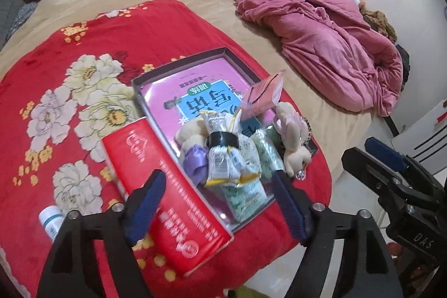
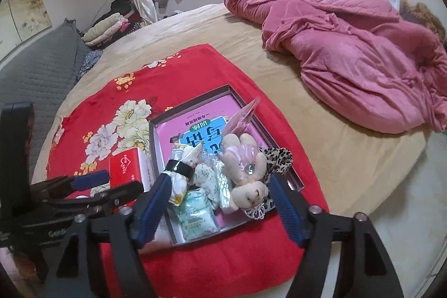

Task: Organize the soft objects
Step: 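Lift both open tools up and away from the box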

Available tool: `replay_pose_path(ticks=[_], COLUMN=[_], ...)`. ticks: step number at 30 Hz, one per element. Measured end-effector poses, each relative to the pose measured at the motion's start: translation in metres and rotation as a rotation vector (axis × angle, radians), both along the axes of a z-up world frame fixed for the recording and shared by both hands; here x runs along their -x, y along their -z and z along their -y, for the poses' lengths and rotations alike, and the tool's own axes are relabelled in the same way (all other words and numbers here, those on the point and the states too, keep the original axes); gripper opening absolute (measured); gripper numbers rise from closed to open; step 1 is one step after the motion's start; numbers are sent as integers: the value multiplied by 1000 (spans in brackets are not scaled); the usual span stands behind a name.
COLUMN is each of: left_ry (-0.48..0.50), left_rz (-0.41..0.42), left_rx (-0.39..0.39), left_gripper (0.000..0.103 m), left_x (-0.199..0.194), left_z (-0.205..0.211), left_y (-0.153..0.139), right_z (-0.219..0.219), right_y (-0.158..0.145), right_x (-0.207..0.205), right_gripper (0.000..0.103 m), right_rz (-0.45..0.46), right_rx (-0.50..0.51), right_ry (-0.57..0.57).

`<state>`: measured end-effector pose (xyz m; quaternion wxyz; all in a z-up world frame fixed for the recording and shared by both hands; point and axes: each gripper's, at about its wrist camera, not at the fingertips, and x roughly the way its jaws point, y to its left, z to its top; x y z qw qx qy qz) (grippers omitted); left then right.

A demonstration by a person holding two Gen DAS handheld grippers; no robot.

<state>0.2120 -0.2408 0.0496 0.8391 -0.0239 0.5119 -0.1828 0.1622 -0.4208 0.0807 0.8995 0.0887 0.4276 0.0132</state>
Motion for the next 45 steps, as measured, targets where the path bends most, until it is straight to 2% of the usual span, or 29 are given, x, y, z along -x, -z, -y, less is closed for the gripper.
replay_pose_path(ticks=[6, 12, 26, 37, 45], left_ry=[-13, -53, -102, -110, -107], left_rz=[28, 51, 94, 102, 87], left_rx=[-11, -4, -22, -10, -38], left_gripper=[80, 80, 80, 80, 80], left_x=[29, 59, 123, 160, 172], left_z=[-16, -43, -84, -89, -87], left_y=[-12, -21, -32, -31, -21], right_z=[-19, -29, -81, -86, -84], right_y=[-16, -24, -40, -24, -10], right_x=[23, 46, 114, 159, 176], right_gripper=[75, 75, 76, 76, 76], right_rz=[19, 20, 46, 38, 12], right_rx=[62, 71, 103, 87, 75], right_ry=[17, 58, 8, 59, 85])
